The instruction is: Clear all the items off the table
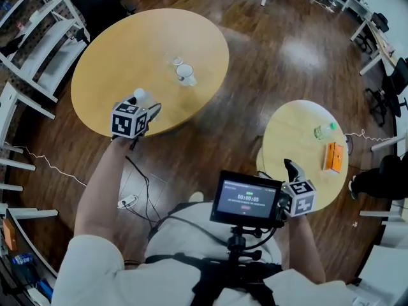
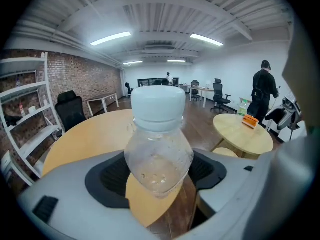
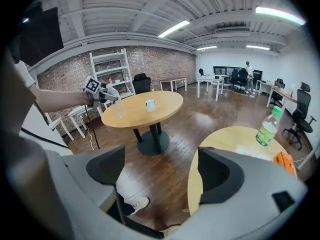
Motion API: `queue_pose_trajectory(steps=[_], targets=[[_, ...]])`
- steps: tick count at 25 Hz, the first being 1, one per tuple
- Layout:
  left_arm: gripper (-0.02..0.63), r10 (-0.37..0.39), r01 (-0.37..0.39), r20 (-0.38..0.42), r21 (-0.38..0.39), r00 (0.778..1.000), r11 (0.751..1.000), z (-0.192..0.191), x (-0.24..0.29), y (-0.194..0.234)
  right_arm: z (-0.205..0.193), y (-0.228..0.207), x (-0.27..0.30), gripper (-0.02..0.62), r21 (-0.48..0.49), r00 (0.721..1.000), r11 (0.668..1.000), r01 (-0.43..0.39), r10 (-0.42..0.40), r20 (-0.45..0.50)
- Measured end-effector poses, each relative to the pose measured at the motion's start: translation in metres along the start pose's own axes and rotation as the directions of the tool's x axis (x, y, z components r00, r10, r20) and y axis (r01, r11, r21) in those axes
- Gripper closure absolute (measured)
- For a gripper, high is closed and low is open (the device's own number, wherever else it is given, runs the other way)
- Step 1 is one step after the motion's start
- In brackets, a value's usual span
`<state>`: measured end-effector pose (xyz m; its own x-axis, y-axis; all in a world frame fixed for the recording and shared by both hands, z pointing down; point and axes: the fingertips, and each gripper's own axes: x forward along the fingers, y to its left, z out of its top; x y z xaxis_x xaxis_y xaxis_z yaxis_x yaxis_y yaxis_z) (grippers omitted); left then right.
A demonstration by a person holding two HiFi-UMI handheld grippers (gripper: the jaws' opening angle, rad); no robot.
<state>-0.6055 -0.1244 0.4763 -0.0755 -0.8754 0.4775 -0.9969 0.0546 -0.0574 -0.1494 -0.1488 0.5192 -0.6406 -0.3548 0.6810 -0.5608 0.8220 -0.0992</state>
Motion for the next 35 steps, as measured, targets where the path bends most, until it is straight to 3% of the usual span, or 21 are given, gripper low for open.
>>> queue_pose_trajectory(steps=[5, 10, 15, 25, 27, 35], targets=[[0.272, 0.044, -0.045, -0.011, -0.061, 0.999, 0.997, -0.018, 0.007, 0.069, -0.006, 0.039, 0.006, 0.125, 0.029, 0.999, 1.0, 0.012, -0.011, -0.034], [0.272, 0.041, -0.043, -0.03, -0.075, 0.999, 0.996, -0.037, 0.024, 0.098, -0.023, 0.054, -0.009, 0.124, 0.079, 0.995, 0.995, 0.061, -0.055, -0.085], [0.266, 0.036, -0.04, -0.053, -0.076, 0.998, 0.996, -0.052, 0.035, 0.108, -0.032, 0.058, -0.024, 0.125, 0.108, 0.988, 0.987, 0.119, -0.107, -0.112], [0.246, 0.003, -0.004, -0.052, -0.025, 0.999, 1.0, -0.053, 0.044, 0.102, -0.043, 0.062, -0.028, 0.124, 0.13, 0.985, 0.981, 0.145, -0.132, -0.107], [0.209, -0.003, 0.003, -0.049, -0.013, 0.999, 1.0, -0.053, 0.044, 0.101, -0.045, 0.063, -0.029, 0.124, 0.134, 0.985, 0.98, 0.149, -0.135, -0.106], [0.167, 0.023, -0.023, -0.024, 0.01, 0.999, 1.0, -0.044, 0.035, 0.11, -0.045, 0.068, -0.029, 0.124, 0.142, 0.986, 0.979, 0.147, -0.133, -0.103]])
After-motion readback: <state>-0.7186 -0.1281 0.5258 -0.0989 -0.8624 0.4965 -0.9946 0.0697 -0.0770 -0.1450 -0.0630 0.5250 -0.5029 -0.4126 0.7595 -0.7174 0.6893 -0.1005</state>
